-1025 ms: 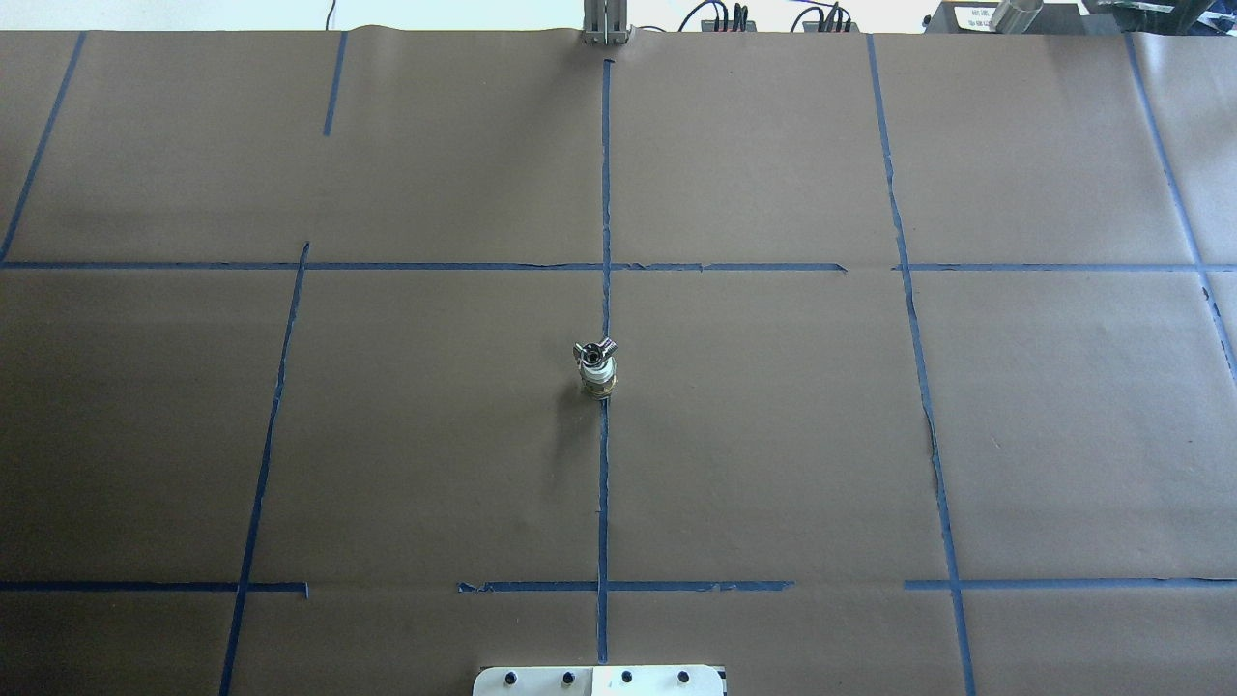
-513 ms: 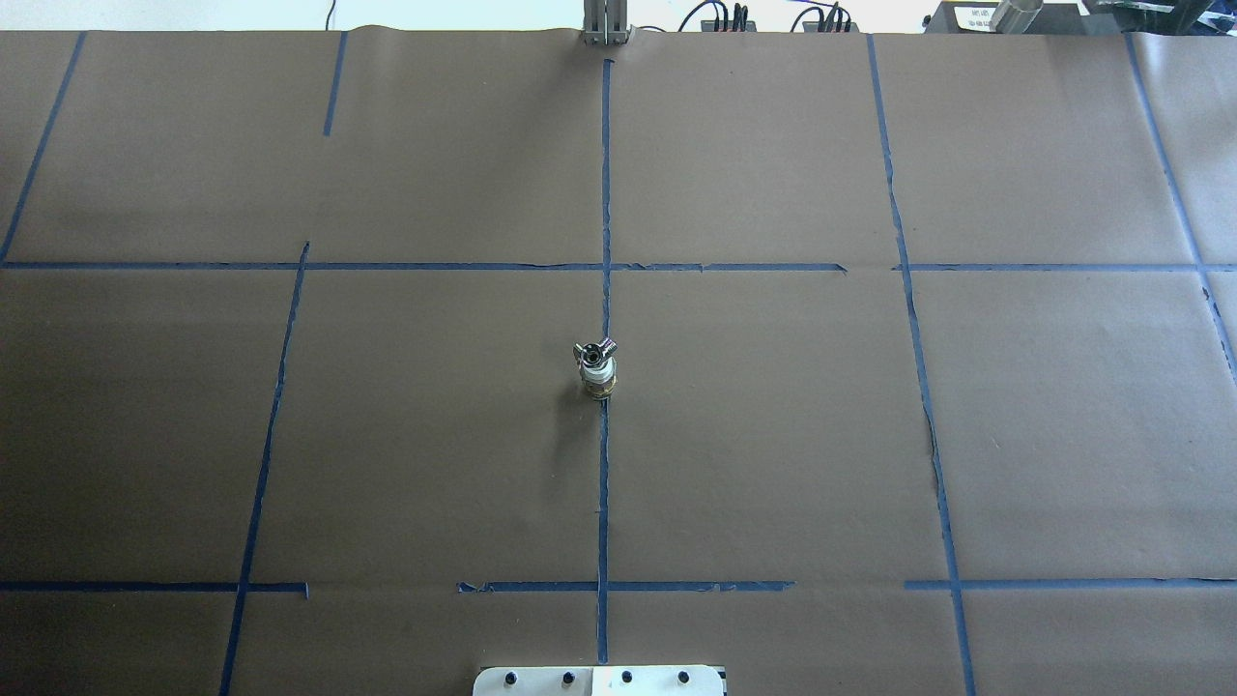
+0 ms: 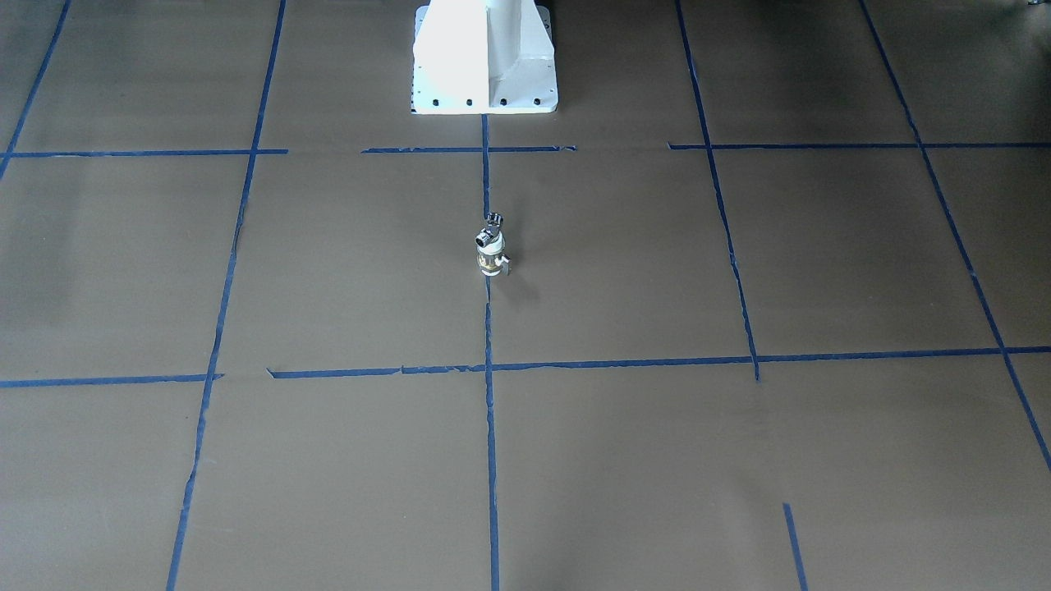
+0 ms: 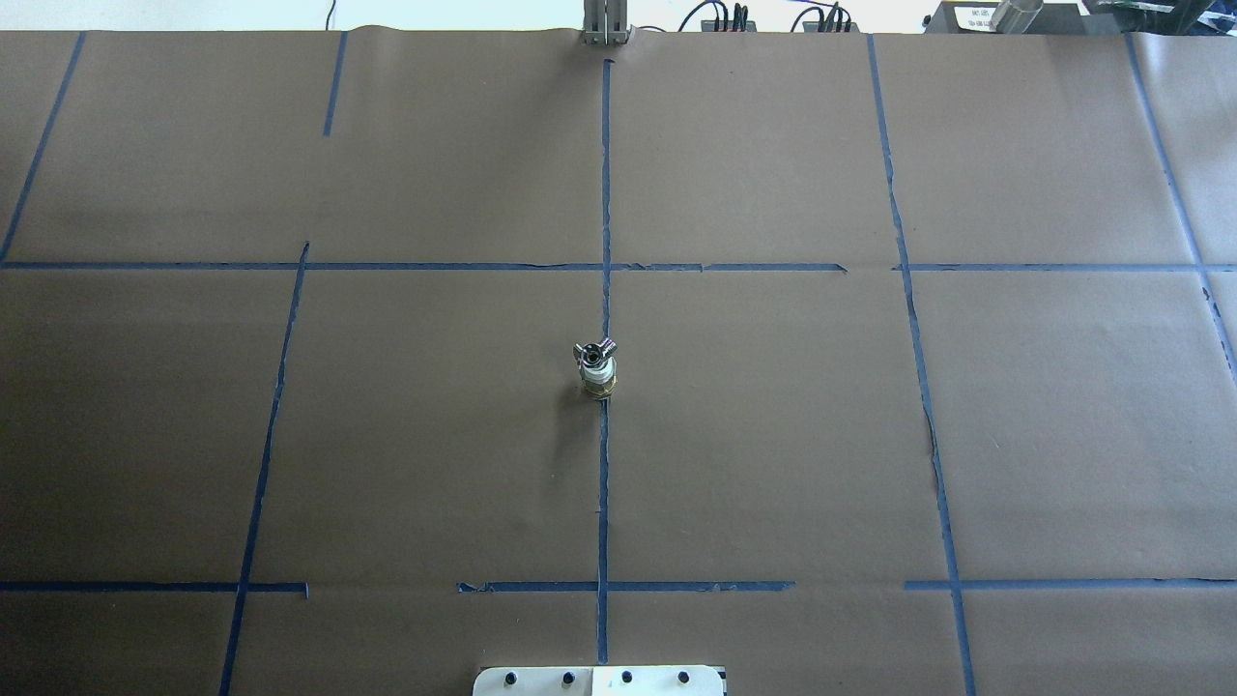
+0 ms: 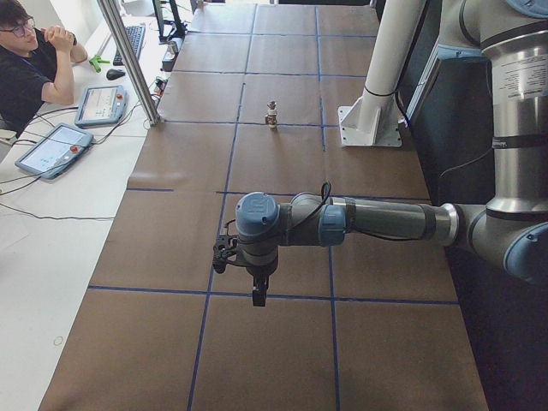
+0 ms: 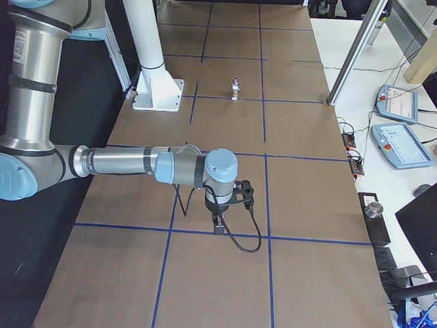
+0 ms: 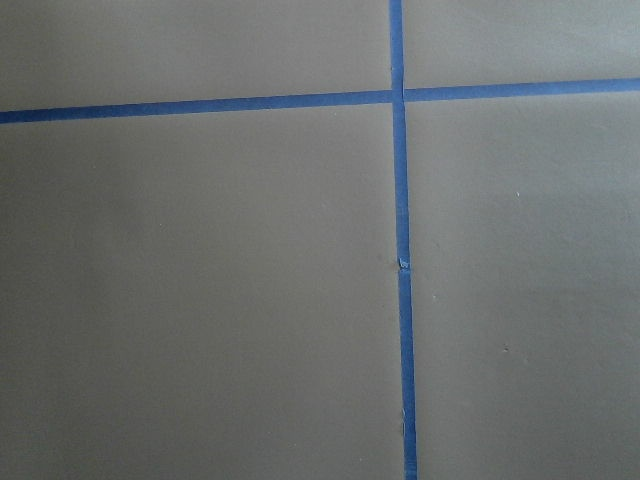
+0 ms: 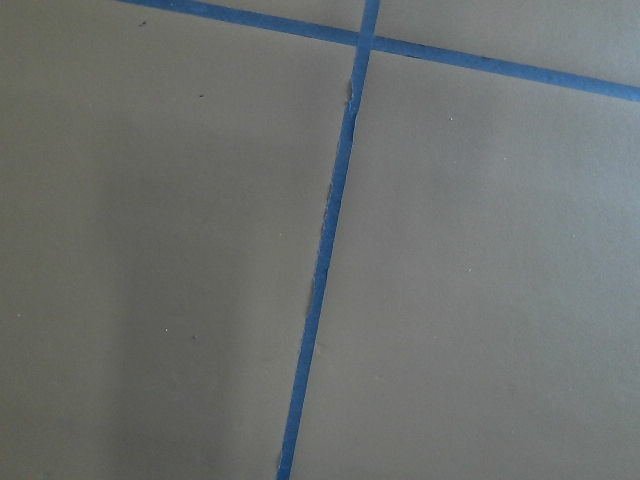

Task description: Assemble PPR valve and pipe with both arms

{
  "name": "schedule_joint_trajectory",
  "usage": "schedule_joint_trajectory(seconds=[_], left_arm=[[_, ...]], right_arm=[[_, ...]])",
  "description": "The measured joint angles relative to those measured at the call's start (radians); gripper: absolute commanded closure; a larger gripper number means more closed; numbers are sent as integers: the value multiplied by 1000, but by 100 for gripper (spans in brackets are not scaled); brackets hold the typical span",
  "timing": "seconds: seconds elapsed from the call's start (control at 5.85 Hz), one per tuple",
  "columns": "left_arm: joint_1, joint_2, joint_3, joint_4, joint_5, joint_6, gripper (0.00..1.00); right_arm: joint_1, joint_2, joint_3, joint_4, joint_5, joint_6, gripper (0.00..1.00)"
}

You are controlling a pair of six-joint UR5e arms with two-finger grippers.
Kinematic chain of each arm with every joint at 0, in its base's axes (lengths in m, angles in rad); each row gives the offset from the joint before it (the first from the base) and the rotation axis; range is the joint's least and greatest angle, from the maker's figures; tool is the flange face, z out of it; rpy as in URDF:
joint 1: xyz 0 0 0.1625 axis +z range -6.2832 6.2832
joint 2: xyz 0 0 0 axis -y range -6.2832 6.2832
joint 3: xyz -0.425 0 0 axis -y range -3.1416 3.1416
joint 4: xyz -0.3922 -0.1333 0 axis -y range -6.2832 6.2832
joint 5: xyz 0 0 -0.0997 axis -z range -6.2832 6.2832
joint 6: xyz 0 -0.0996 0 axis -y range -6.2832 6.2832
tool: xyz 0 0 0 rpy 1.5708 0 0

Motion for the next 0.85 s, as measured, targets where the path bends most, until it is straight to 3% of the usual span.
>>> schedule_joint_trajectory(seconds=[0.85], left_arm=[[0, 0, -1, 0, 0, 0, 0]], right_arm=[[0, 2, 5, 6, 24, 0, 0]])
